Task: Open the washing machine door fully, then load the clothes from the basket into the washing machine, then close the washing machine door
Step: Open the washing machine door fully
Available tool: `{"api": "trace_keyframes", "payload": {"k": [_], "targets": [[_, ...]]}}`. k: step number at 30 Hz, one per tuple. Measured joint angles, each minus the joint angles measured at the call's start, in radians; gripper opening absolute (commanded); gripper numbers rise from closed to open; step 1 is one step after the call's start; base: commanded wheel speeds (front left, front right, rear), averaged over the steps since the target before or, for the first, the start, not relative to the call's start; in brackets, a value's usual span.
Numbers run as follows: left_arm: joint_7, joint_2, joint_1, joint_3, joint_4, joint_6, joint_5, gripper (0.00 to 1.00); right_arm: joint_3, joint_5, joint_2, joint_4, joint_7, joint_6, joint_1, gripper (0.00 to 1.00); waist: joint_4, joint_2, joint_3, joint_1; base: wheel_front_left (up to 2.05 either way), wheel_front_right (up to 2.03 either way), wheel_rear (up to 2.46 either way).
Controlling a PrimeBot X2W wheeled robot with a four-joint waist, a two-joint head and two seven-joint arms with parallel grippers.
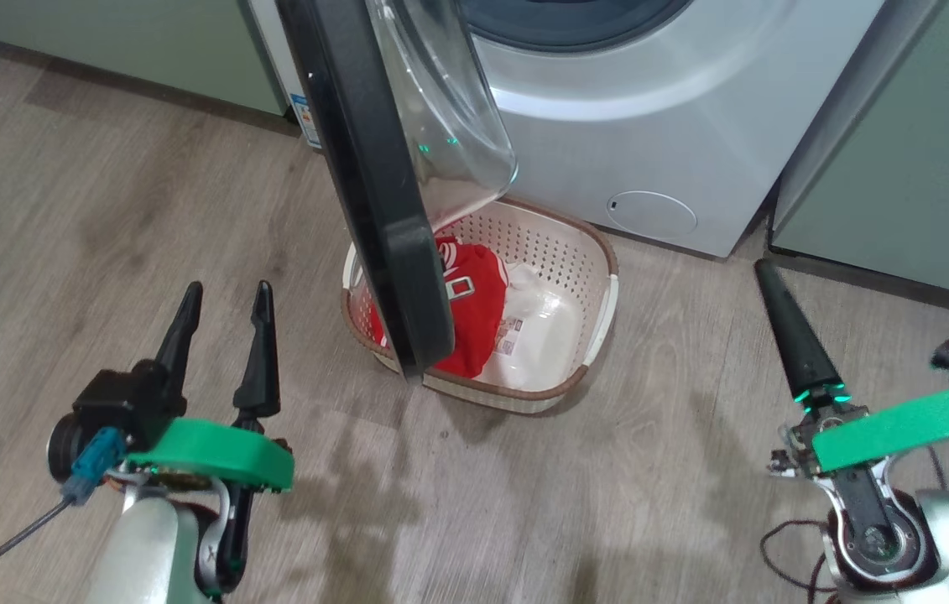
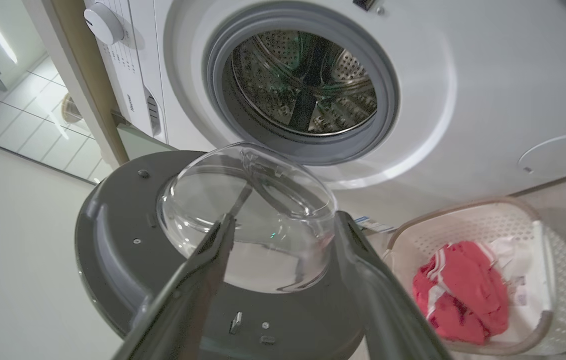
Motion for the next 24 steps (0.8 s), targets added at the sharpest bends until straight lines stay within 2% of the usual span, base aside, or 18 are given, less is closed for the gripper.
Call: {"api": "trace_keyframes", "payload": {"k": [6, 7, 14, 19, 24], "targets": [[0.0, 0.002, 0.0, 0.0, 0.0, 0.007, 0.0, 1.0, -0.026, -0.346, -0.045, -0.012, -0.148, 0.0, -0.04, 1.0, -0.003, 0.0, -0.008, 0.0, 0.0, 0.0, 0.0], [0.0, 0.002, 0.0, 0.0, 0.0, 0.007, 0.0, 1.0, -0.026, -0.346, -0.045, -0.012, -0.148, 0.0, -0.04, 1.0, -0.003, 0.0, -0.008, 0.0, 0.0, 0.0, 0.0], [0.0, 0.008, 0.001, -0.002, -0.006, 0.01, 0.0, 1.0, -0.04, -0.76, -0.055, -0.049, -0.218, 0.0, -0.085, 1.0, 0.0, 0.0, -0.023, 0.0, 0.0, 0.0, 0.0], [0.0, 0.012, 0.005, -0.004, -0.011, 0.017, 0.0, 1.0, -0.041, -0.928, -0.029, -0.044, -0.221, 0.001, -0.081, 1.0, 0.002, 0.0, -0.031, 0.0, 0.0, 0.0, 0.0], [0.0, 0.019, 0.014, -0.006, -0.013, 0.02, 0.0, 1.0, -0.029, -1.016, -0.015, 0.014, -0.241, 0.001, -0.064, 1.0, 0.004, 0.0, -0.043, 0.0, 0.0, 0.0, 0.0]]}}
